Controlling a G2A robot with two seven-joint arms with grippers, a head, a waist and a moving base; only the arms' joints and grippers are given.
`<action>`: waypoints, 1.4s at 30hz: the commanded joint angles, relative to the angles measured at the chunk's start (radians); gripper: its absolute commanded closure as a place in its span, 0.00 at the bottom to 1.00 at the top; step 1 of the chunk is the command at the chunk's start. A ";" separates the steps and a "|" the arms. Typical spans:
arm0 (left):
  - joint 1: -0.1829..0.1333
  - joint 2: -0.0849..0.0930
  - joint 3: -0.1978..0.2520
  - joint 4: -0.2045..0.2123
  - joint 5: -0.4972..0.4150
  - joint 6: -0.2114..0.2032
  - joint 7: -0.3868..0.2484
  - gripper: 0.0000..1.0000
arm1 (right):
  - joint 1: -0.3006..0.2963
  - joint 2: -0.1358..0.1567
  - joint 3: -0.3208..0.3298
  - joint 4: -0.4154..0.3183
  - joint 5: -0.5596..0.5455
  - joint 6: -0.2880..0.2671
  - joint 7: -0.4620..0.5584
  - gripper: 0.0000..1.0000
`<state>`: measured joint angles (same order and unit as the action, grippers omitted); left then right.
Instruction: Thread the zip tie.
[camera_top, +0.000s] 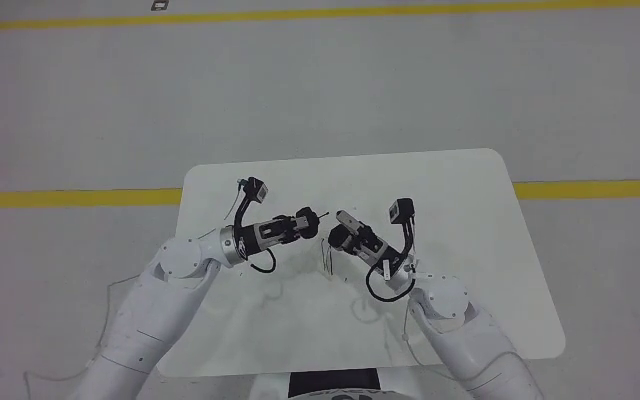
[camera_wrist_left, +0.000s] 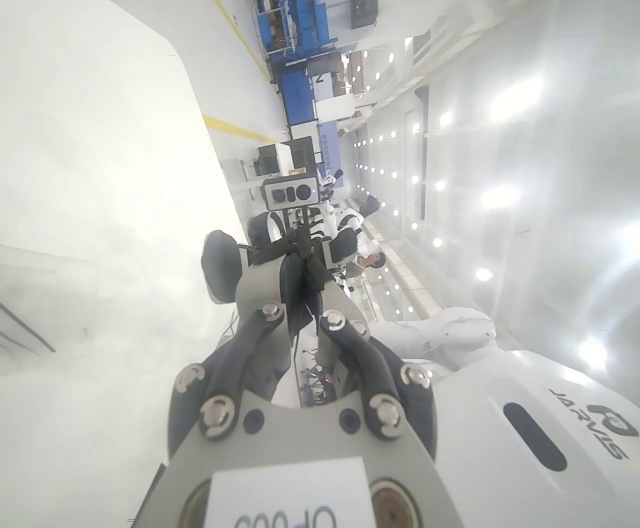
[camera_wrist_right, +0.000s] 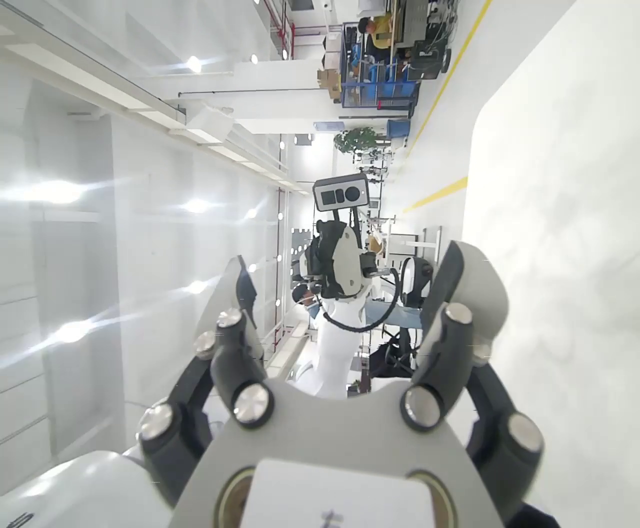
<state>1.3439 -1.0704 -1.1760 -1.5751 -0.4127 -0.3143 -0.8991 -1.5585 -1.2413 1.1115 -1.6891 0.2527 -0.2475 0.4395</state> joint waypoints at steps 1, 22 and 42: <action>0.001 0.000 0.000 0.000 -0.003 -0.001 0.000 1.00 | 0.000 0.000 0.000 0.000 -0.005 0.000 -0.001 0.00; -0.062 0.040 -0.026 0.226 -0.184 0.002 -0.491 1.00 | 0.067 0.024 0.015 0.084 0.100 0.057 0.405 0.00; -0.084 0.086 0.080 0.163 -0.244 -0.026 -0.491 1.00 | 0.111 0.023 -0.025 0.147 0.247 0.099 0.595 0.00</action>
<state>1.2591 -0.9923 -1.1009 -1.3905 -0.6576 -0.3411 -1.3900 -1.4464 -1.2186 1.0861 -1.5414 0.5018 -0.1472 1.0382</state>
